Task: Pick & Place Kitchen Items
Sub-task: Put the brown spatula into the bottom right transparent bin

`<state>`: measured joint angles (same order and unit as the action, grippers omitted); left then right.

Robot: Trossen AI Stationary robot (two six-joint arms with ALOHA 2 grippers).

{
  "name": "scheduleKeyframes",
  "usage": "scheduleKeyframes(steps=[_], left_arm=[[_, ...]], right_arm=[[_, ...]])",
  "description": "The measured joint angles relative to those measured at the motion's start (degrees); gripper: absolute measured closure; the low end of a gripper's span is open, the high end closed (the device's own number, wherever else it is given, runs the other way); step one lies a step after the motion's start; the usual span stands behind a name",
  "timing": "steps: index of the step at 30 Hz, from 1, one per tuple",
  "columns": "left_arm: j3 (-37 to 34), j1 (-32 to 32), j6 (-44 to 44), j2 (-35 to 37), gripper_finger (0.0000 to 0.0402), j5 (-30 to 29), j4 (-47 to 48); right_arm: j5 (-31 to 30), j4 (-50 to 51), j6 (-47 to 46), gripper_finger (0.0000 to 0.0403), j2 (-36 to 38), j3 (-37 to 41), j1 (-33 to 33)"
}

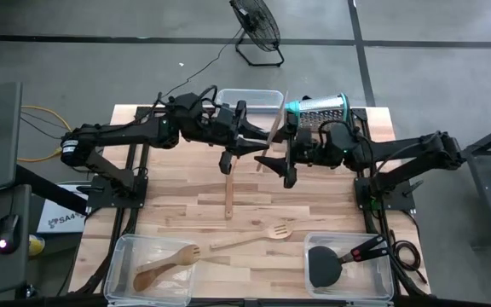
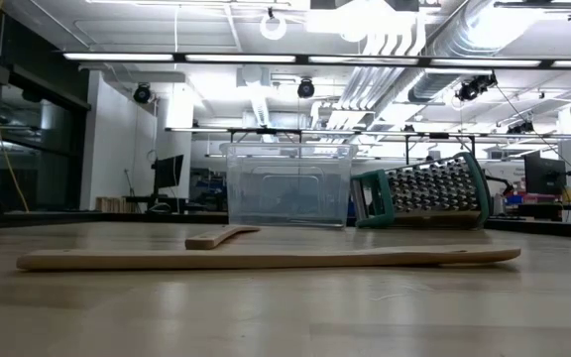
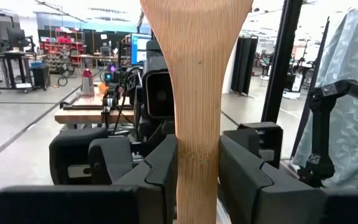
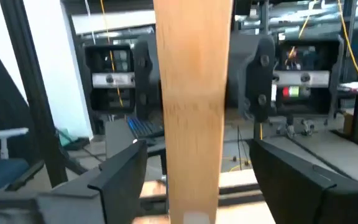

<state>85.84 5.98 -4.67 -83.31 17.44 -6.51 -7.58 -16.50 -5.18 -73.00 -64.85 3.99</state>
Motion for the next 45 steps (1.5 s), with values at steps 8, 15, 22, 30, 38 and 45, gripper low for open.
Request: scheduleKeyframes(steps=[8,15,22,30,38,45], left_arm=[[0.0,0.0,-0.1,0.0,0.0311,0.0,-0.1],[0.0,0.0,-0.1,0.0,0.0311,0.0,-0.1],[0.0,0.0,-1.1,0.0,0.0311,-0.1,-0.1],[0.0,0.0,-2.7,0.0,0.0309,-0.1,0.3],[0.1,0.0,-3.6,0.1,0.0259,-0.5,0.1],[0.1,0.0,-4.8,0.2,0.0235,-0.4,0.2]], right_arm=[[0.0,1.2,-0.1,0.0213,0.6,0.0,0.1],[0.1,1.3,0.4,0.0286,0.7,0.0,0.0],[0.5,1.3,0.4,0.0318,0.7,0.0,0.0],[0.4,3.3,-0.2,0.0318,1.1,0.0,0.0],[-0.4,7.8,0.1,0.0318,2.1,0.1,0.0],[-1.7,15.5,-1.9,0.0318,5.2,0.1,0.0]])
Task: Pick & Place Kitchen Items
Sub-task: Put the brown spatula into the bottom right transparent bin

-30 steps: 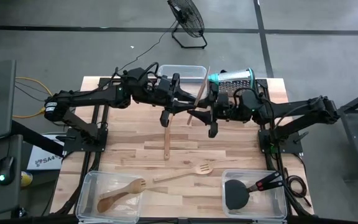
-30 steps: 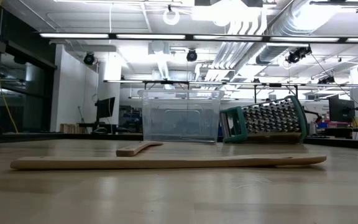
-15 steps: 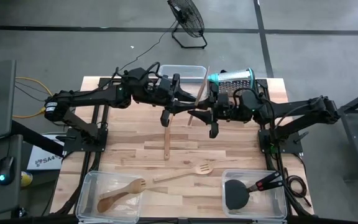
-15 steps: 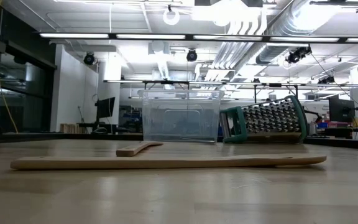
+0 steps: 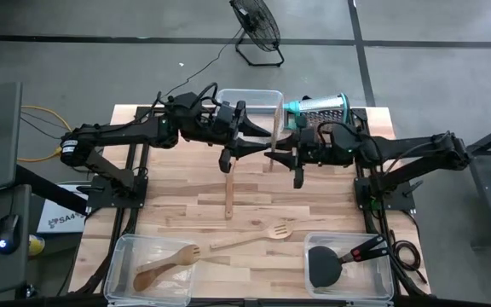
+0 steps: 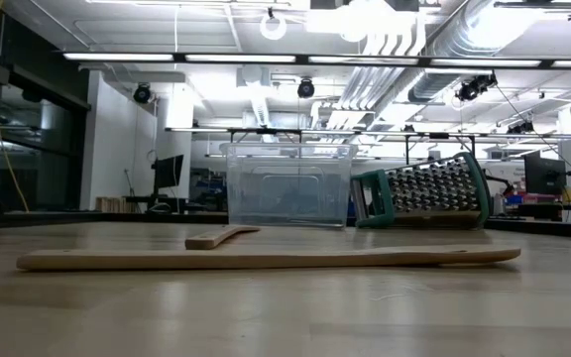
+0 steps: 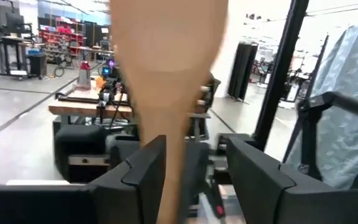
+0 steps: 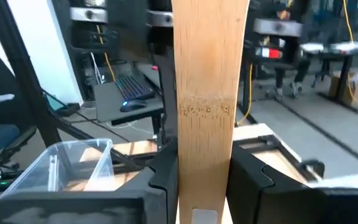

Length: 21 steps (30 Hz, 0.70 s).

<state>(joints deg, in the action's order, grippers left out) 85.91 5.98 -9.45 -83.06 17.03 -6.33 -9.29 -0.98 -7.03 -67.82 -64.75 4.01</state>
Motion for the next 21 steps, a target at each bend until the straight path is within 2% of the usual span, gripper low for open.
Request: scheduleKeyframes(steps=[7,11,21], left_arm=[[0.0,0.0,-0.5,0.0,0.0235,0.2,0.4],[0.0,0.0,-0.5,0.0,0.0234,-0.1,0.5],[0.0,0.0,-2.0,0.0,0.0234,-5.5,4.1]], right_arm=[[0.5,12.1,-6.4,0.0318,6.4,0.0,0.1],[3.0,17.5,-9.8,0.0318,10.7,0.0,0.7],[20.2,34.1,-20.2,0.0318,18.7,0.0,4.6]])
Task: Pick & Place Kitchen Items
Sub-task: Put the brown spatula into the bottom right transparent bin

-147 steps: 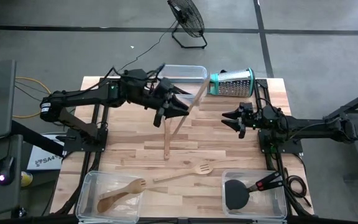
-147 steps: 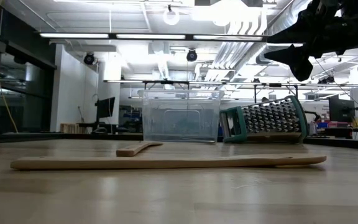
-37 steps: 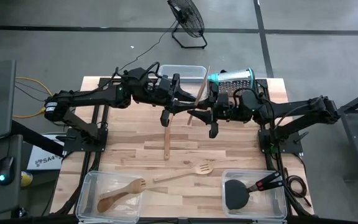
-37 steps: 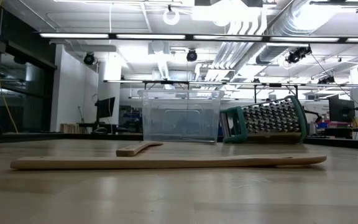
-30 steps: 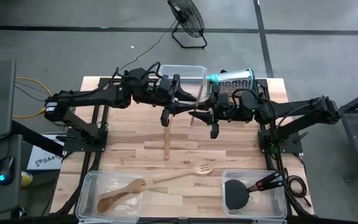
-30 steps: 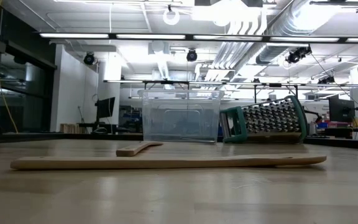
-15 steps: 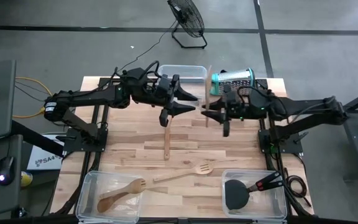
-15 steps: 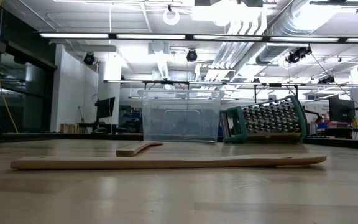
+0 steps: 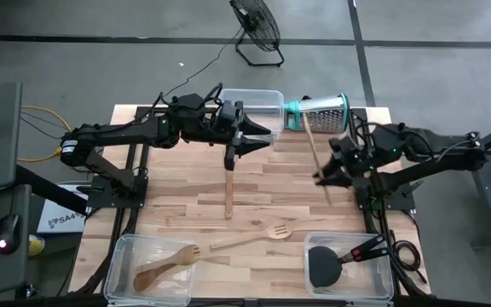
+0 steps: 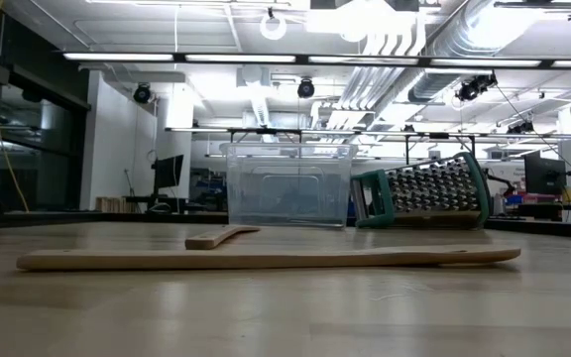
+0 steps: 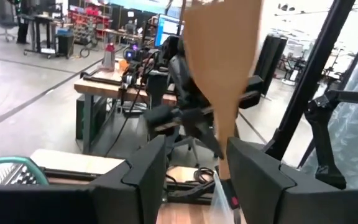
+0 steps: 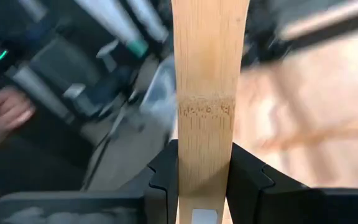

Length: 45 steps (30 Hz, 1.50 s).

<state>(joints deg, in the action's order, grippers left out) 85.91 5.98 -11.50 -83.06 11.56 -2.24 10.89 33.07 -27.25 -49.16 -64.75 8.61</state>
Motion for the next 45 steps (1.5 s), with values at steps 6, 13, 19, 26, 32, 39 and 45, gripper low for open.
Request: scheduleKeyframes(steps=[6,13,19,26,32,39,45], left_arm=[[0.0,0.0,-1.0,0.0,0.0234,-0.6,2.3],[0.0,0.0,-1.0,0.0,0.0234,-0.6,4.1],[0.0,0.0,-3.1,0.0,0.0234,-0.6,6.3],[0.0,0.0,-3.8,0.0,0.0234,-0.6,7.6],[0.0,0.0,-3.8,0.0,0.0234,-0.6,8.8],[0.0,0.0,-3.8,0.0,0.0234,-0.6,10.4],[0.0,0.0,-3.8,0.0,0.0234,-0.6,11.2]], right_arm=[[8.8,13.7,-7.1,0.0318,1.9,0.0,4.2],[22.5,25.8,-17.1,0.0318,1.1,0.0,7.8],[32.7,33.5,-25.5,0.0318,-0.4,0.0,11.0],[41.6,37.7,-33.6,0.0318,-4.1,0.0,15.2],[42.7,42.2,-34.0,0.0318,-9.9,0.0,19.7],[38.5,51.7,-32.5,0.0318,-18.7,-0.1,25.5],[35.0,53.4,-32.2,0.0318,-24.2,-0.1,30.8]])
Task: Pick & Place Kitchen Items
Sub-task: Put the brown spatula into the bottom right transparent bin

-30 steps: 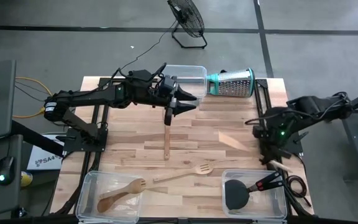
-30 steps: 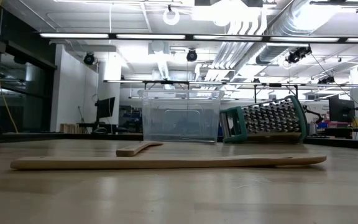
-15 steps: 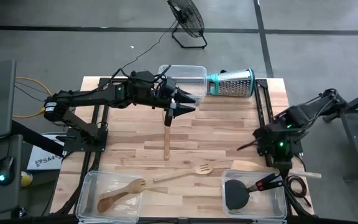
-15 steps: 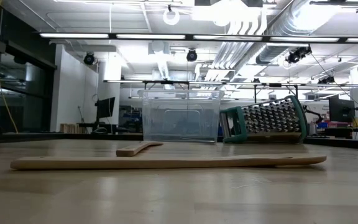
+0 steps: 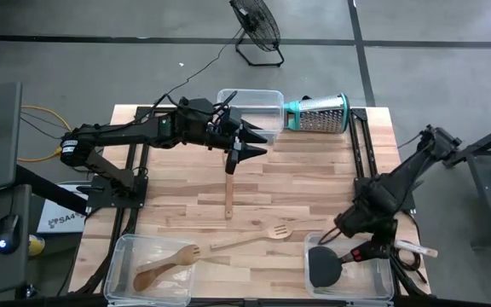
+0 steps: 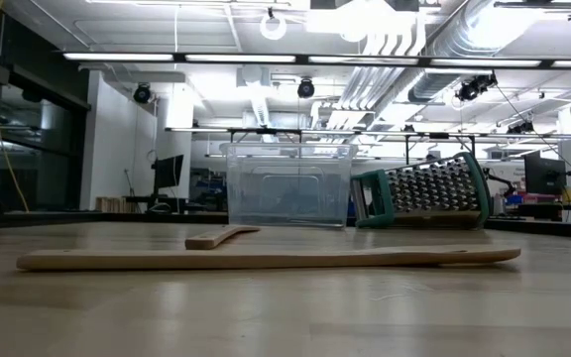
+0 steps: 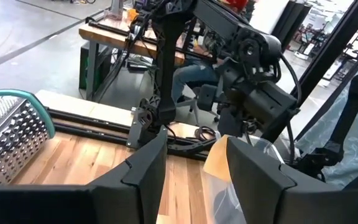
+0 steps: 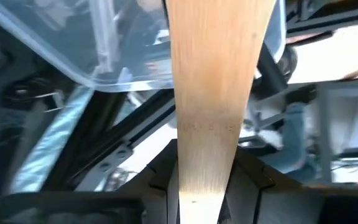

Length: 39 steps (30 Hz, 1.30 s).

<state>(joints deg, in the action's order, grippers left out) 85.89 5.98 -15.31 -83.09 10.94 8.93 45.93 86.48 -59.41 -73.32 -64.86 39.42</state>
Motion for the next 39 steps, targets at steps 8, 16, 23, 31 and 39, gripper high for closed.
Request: scheduleKeyframes(steps=[8,16,23,31,39], left_arm=[[0.0,0.0,0.0,0.0,0.0234,0.0,0.3],[0.0,0.0,0.0,0.0,0.0234,0.0,0.3],[0.0,0.0,0.0,0.0,0.0234,0.0,0.3],[0.0,0.0,0.0,0.0,0.0234,0.0,0.3],[0.0,0.0,0.0,0.0,0.0234,0.0,2.2]], right_arm=[[-4.7,1.5,-3.5,0.0318,1.1,0.1,1.7],[-3.7,2.3,-0.5,0.0318,7.3,0.1,1.7],[-5.1,-5.6,-0.6,0.0318,11.1,0.1,3.2],[-11.6,-18.0,0.8,0.0318,8.3,0.1,5.8],[-11.1,-13.0,9.3,0.0318,1.4,0.1,8.9]])
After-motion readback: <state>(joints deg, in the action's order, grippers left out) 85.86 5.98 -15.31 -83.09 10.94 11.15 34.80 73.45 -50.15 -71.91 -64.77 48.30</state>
